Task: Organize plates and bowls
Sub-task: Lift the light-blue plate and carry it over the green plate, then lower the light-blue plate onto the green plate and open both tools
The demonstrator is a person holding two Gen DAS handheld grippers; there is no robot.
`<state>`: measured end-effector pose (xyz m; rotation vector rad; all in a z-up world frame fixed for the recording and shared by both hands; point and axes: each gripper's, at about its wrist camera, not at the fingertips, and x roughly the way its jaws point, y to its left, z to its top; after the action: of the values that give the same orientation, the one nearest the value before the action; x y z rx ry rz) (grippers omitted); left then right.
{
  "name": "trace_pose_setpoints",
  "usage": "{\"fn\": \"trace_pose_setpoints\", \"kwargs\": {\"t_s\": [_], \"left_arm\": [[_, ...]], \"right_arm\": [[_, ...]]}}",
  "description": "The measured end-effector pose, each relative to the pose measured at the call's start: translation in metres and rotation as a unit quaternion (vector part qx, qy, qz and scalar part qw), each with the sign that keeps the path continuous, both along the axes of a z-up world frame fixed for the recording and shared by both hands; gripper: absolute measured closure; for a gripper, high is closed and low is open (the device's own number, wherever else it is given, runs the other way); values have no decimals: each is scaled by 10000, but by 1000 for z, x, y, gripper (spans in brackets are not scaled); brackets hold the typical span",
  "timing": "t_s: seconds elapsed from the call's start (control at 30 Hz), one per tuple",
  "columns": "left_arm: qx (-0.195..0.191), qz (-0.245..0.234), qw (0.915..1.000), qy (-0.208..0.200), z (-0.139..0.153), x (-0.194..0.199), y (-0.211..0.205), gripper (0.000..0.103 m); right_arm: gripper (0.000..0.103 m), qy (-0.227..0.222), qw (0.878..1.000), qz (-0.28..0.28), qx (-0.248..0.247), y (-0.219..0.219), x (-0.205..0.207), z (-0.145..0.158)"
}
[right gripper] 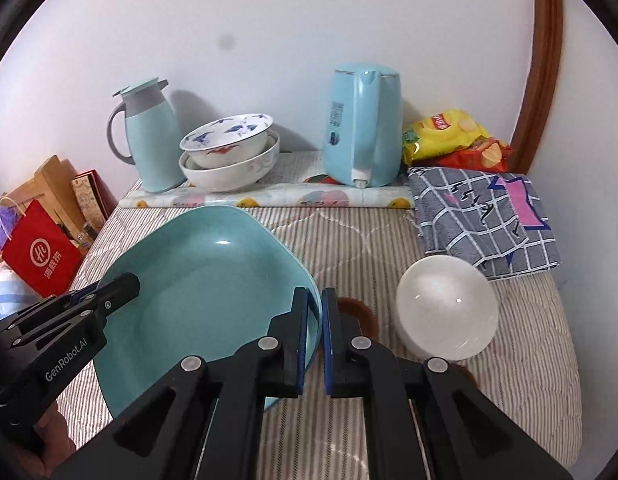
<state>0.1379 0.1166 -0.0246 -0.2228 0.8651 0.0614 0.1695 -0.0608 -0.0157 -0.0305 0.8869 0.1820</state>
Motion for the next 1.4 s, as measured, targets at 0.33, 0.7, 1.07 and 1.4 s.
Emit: {"fn": "trace_pose_setpoints", "kwargs": {"t_s": [0.33,0.7,1.07,1.4], "left_arm": [[132,390,9989,245,-19,-12,32,92],[192,883,9937,664,-52,-22,59,92],[272,1030,9893,996,-75,-6,63,92],[347,980,9875,1187,-93,12,59,91]], "right_arm": [[96,233,9989,402,57,34,0,-23],[96,626,9929,1013,66,71,7,-64],[96,895,9870,1335,-77,86,29,-92],[94,909,9839,1498,-350,93,50,-112]]}}
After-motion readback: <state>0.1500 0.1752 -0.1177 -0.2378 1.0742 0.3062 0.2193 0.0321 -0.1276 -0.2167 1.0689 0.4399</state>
